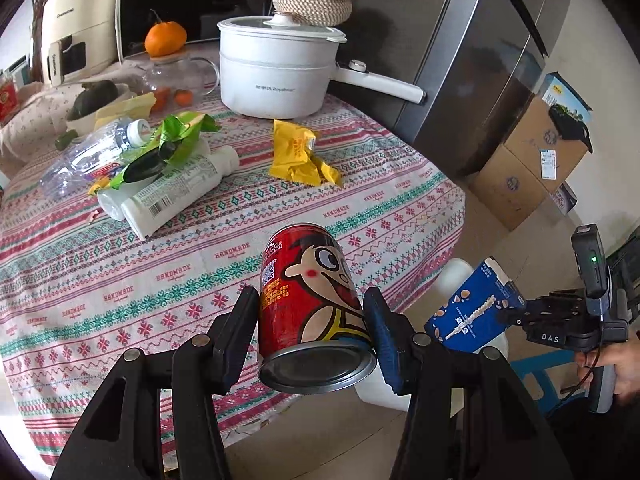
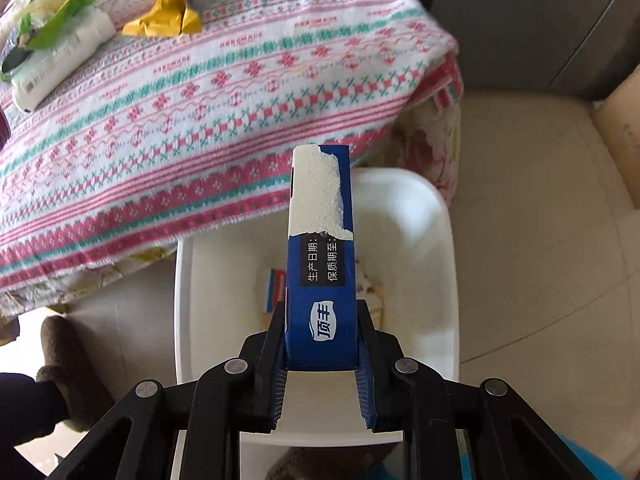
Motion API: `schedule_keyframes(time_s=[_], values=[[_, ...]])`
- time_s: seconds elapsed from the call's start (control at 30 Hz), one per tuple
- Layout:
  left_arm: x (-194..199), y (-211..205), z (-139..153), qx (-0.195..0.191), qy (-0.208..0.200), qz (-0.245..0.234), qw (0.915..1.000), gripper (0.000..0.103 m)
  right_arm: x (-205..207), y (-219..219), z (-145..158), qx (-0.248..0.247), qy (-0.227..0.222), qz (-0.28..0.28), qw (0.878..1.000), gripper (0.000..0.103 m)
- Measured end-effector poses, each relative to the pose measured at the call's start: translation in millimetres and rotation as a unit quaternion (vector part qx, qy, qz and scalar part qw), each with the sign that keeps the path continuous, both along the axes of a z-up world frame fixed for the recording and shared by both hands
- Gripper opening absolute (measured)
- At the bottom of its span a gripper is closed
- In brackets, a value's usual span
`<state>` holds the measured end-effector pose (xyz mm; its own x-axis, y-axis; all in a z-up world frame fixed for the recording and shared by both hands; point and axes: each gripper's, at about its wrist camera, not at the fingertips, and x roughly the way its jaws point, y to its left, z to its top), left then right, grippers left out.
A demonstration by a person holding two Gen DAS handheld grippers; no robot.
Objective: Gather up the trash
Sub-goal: 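Carry the red can and blue box over the bin and release both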
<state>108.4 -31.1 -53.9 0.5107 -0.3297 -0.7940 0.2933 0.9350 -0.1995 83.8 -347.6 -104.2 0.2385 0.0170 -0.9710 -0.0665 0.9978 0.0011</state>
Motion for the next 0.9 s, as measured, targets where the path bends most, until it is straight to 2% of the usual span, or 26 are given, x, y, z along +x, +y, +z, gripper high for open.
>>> schedule_keyframes(time_s=[0.1, 0.17, 0.23, 0.3, 0.57, 0.73, 0.9], values=[[-1.0, -5.9, -2.7, 0.000, 0.003, -0.006, 1.0000, 0.057, -2.0, -3.7, -2.0, 0.005, 0.006, -0.006, 1.000, 0.029], [-1.4, -10.1, -4.4, -0.002, 0.005, -0.011, 0.9999, 0.057, -2.1, -7.5, -2.2, 0.011, 0.010, -0.019, 1.000, 0.037], [-1.9, -15.1, -6.2, -0.004, 0.008, -0.016, 0.9998, 0.057, -1.4, -12.5, 1.2, 0.021, 0.006, -0.033, 0.999, 0.057], [-2.3, -21.8, -8.0, -0.008, 0.011, -0.022, 0.9997, 0.057, -1.6, -16.4, 9.2, 0.026, -0.009, -0.045, 0.999, 0.063], [-11.2, -74.6, -17.7, -0.017, 0.014, -0.079, 0.9966, 0.057, -0.8, -36.3, 50.2, 0.053, -0.084, -0.093, 0.991, 0.071], [-20.7, -119.8, -38.2, -0.002, 0.024, -0.128, 0.9915, 0.057, -4.5, -54.0, 68.1, 0.058, -0.118, -0.124, 0.984, 0.074], [-25.9, -154.4, -62.5, 0.022, 0.027, -0.158, 0.9868, 0.057, -6.5, -63.7, 73.4, 0.050, -0.129, -0.139, 0.981, 0.075]])
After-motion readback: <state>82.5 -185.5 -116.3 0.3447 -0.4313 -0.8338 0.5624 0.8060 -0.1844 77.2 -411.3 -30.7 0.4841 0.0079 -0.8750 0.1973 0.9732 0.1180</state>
